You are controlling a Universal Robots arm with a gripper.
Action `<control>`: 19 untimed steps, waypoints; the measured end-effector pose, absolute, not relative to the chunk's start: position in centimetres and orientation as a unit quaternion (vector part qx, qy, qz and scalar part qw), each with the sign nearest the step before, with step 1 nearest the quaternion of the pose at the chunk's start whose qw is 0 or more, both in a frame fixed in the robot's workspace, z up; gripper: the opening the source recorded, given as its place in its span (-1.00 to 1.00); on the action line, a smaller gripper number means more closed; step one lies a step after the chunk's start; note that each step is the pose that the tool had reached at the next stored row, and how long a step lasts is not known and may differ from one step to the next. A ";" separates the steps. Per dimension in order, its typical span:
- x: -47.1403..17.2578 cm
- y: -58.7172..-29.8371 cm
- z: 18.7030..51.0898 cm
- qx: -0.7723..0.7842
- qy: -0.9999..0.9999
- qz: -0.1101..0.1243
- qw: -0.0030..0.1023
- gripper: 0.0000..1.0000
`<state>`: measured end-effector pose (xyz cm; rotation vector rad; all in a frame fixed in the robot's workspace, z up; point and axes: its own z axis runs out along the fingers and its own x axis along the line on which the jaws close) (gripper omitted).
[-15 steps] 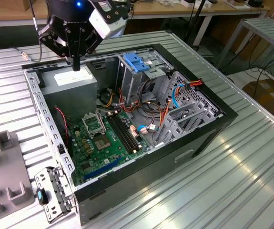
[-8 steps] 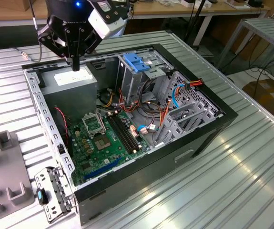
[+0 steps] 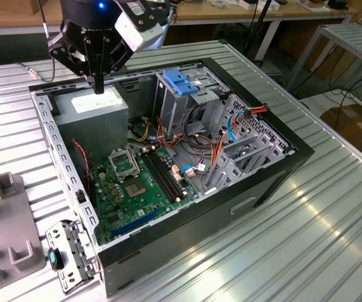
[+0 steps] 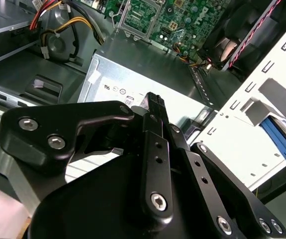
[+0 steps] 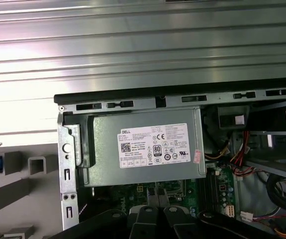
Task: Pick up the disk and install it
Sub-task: 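Reach for the disk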
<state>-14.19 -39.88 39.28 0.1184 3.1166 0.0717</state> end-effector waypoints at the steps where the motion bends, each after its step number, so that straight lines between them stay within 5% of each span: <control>1: -14.2 -39.9 39.3 0.038 0.999 0.023 0.011 -0.79; 19: -14.6 -39.9 39.3 0.038 0.999 0.023 0.011 -0.79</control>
